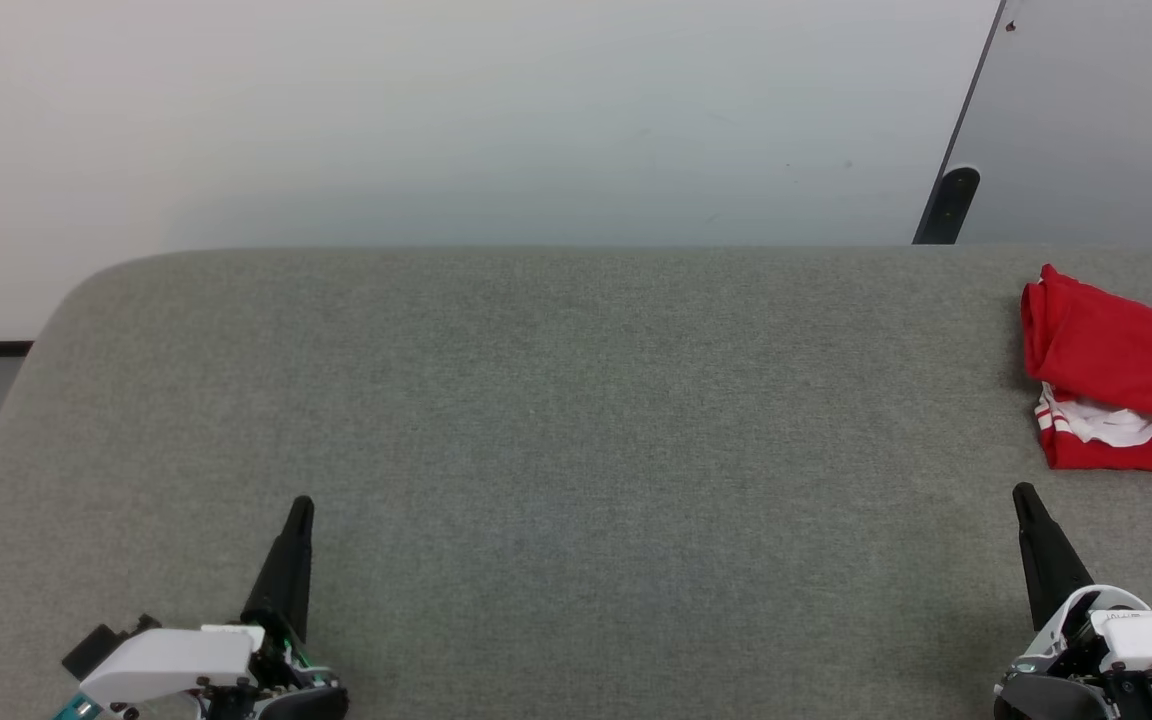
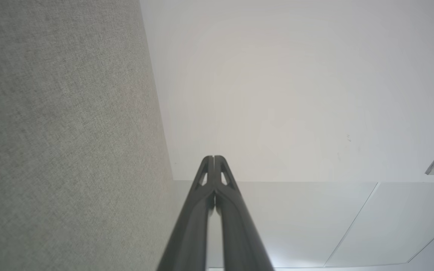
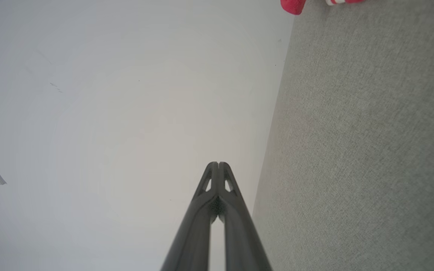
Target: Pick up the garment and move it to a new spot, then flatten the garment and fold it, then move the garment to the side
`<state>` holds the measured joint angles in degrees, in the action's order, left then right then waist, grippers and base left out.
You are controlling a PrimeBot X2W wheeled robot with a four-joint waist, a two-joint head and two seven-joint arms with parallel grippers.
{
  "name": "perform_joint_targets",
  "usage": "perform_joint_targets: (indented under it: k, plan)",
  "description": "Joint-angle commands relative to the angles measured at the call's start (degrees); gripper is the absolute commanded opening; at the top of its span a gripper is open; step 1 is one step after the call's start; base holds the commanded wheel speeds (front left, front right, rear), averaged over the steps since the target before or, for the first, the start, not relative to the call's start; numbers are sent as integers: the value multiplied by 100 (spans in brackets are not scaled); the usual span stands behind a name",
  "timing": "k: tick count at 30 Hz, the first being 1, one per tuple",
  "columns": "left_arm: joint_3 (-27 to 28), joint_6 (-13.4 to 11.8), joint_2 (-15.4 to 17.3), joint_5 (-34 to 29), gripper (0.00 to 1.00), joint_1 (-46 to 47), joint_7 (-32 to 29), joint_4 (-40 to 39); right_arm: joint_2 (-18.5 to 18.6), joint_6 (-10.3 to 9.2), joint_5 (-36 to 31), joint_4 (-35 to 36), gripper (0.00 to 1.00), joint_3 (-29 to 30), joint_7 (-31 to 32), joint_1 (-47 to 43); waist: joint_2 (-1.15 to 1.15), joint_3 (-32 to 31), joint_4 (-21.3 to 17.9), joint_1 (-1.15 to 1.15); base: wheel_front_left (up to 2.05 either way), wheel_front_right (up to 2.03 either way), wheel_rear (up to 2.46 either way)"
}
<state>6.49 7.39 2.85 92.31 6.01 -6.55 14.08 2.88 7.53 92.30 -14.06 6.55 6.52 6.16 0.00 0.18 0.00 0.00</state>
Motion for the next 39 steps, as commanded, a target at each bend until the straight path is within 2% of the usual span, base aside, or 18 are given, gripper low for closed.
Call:
perform_joint_targets:
  k: [1,39]
  plan:
    - [10,23,-6,20,0,53,-17,1,-14,-7,22,-3,0,4,3,18,0,0,0,0,0,0,0]
    - [10,23,-6,20,0,52,-16,1,-14,-8,22,-3,0,3,3,18,0,0,0,0,0,0,0]
